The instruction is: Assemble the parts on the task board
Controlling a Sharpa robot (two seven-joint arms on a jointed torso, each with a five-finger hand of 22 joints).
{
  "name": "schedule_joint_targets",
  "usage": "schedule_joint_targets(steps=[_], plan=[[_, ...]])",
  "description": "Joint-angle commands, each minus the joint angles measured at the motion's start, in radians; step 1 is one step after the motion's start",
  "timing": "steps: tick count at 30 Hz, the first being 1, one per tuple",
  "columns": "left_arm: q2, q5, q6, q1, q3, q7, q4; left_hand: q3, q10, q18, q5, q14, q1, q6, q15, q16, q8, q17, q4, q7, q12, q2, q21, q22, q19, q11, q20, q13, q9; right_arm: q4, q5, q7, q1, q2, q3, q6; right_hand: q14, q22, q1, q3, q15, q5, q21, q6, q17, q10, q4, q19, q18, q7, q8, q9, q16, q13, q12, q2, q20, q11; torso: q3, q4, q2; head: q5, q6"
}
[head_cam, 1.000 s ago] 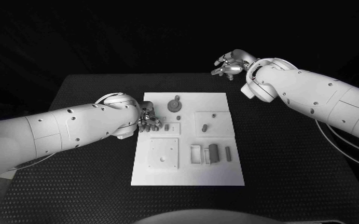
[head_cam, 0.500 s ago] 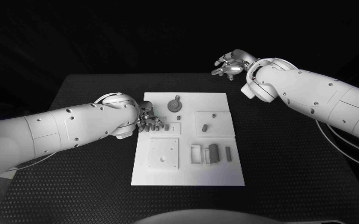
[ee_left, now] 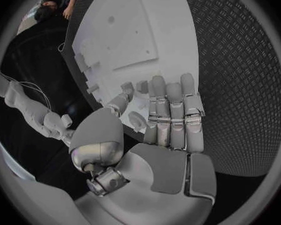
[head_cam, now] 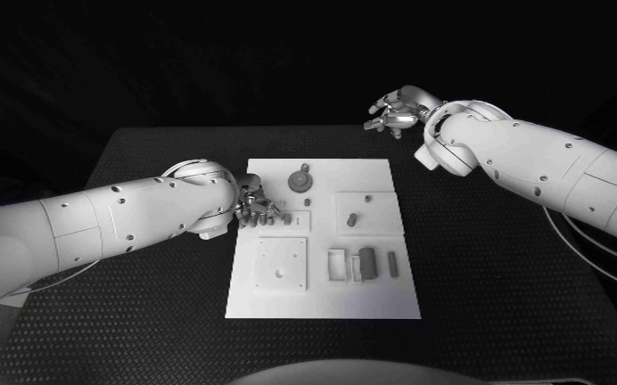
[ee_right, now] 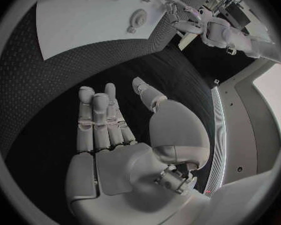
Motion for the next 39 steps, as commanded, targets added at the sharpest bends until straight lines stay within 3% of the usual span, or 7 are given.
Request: schedule_joint_targets(steps=[1,5,12,20,30,35,39], plan=[[-0.004,0.013,0.021,-0.005,-0.003,0.009,0.009,-0.004,-0.010,-0.006,0.028,-0.010,0.032,-0.010,0.001,-0.007,-0.007,0.000,-0.031,0.002,-0.004,0.018,-0.003,-0.001,-0.007,0.000,0.000,0.000,0.003,0.000,-0.009,0.002,-0.002,0.000,0.000,0.017,-0.003,0.017,-0.003,0.002,-0.006,0.002,-0.006,0.000,-0.001,-0.007,0.003,-0.002,0.037,0.044,0.006,-0.002,0.005,-0.002,0.004,0.004,-0.005,-0.002,0.0002,0.0000,0.000,-0.001,-0.001],[-0.008,0.012,0.028,-0.007,-0.003,0.006,0.016,-0.013,-0.012,-0.007,0.062,-0.011,0.068,-0.012,0.002,-0.007,-0.008,-0.001,-0.085,0.003,-0.004,0.040,-0.003,-0.001,-0.007,0.002,0.001,-0.001,0.003,-0.001,-0.009,0.002,-0.005,0.000,0.000,0.019,-0.003,0.017,-0.003,0.002,-0.006,0.002,-0.006,0.000,-0.001,-0.007,0.004,-0.002,0.037,0.044,0.006,-0.002,0.005,-0.002,0.005,0.004,-0.005,-0.002,-0.0002,-0.0001,0.000,0.000,0.000],[-0.015,0.011,0.026,-0.010,-0.003,0.006,0.021,-0.011,-0.011,-0.008,0.104,-0.010,0.092,-0.011,0.003,-0.007,-0.008,-0.002,-0.124,0.004,-0.004,0.064,-0.002,-0.003,-0.004,0.002,0.001,-0.001,0.003,-0.001,-0.009,0.001,-0.006,0.001,0.000,0.021,-0.003,0.017,-0.003,0.002,-0.006,0.002,-0.006,0.000,-0.002,-0.007,0.004,-0.002,0.037,0.044,0.006,-0.002,0.005,-0.002,0.005,0.004,-0.005,-0.002,-0.0001,0.0012,0.000,0.000,-0.001],[-0.015,0.013,0.019,-0.011,-0.003,0.013,0.022,-0.010,-0.011,-0.009,0.109,-0.010,0.097,-0.010,0.003,-0.008,-0.008,-0.003,-0.132,0.004,-0.004,0.074,-0.002,-0.003,-0.004,0.002,0.002,-0.002,0.003,-0.002,-0.010,0.000,-0.006,0.001,0.000,0.022,-0.003,0.017,-0.003,0.001,-0.006,0.002,-0.006,-0.001,-0.002,-0.007,0.004,-0.002,0.037,0.044,0.006,-0.002,0.005,-0.002,0.005,0.005,-0.005,-0.002,-0.0006,0.0001,0.000,0.001,-0.001],[-0.016,0.046,0.016,-0.011,-0.003,0.028,0.017,-0.012,-0.014,-0.010,0.110,-0.012,0.083,-0.016,0.005,-0.010,-0.011,-0.004,-0.127,0.006,-0.006,0.105,-0.004,-0.005,-0.006,0.004,0.003,-0.003,0.002,-0.002,-0.010,-0.001,-0.006,0.000,0.000,0.026,-0.004,0.017,-0.004,0.001,-0.006,0.002,-0.006,-0.001,-0.002,-0.007,0.004,-0.002,0.037,0.045,0.007,-0.002,0.005,-0.003,0.005,0.005,-0.005,-0.002,0.0000,0.0008,0.000,0.001,-0.001],[-0.017,0.080,0.009,-0.011,-0.003,0.036,0.015,-0.002,-0.016,-0.010,0.109,-0.014,0.106,-0.019,0.005,-0.011,-0.010,-0.005,-0.148,0.007,-0.006,0.148,-0.003,-0.006,-0.009,0.005,0.003,-0.004,0.005,-0.002,-0.011,-0.002,-0.006,-0.001,0.000,0.027,-0.004,0.017,-0.004,0.001,-0.006,0.002,-0.006,-0.001,-0.002,-0.007,0.004,-0.002,0.037,0.044,0.007,-0.002,0.006,-0.003,0.005,0.005,-0.005,-0.002,0.0000,0.0007,0.000,0.001,-0.001],[-0.019,0.104,0.007,-0.011,-0.003,0.044,0.015,0.019,-0.019,-0.012,0.109,-0.017,0.159,-0.054,0.007,-0.013,-0.026,-0.006,-0.185,0.019,-0.008,0.188,-0.003,-0.007,-0.012,0.014,0.006,-0.005,0.004,-0.003,-0.011,-0.003,-0.007,0.000,0.000,0.030,-0.004,0.017,-0.004,0.001,-0.006,0.002,-0.006,-0.001,-0.002,-0.007,0.004,-0.002,0.037,0.045,0.007,-0.002,0.006,-0.003,0.006,0.005,-0.005,-0.002,-0.0001,-0.0007,0.000,0.002,-0.001]])
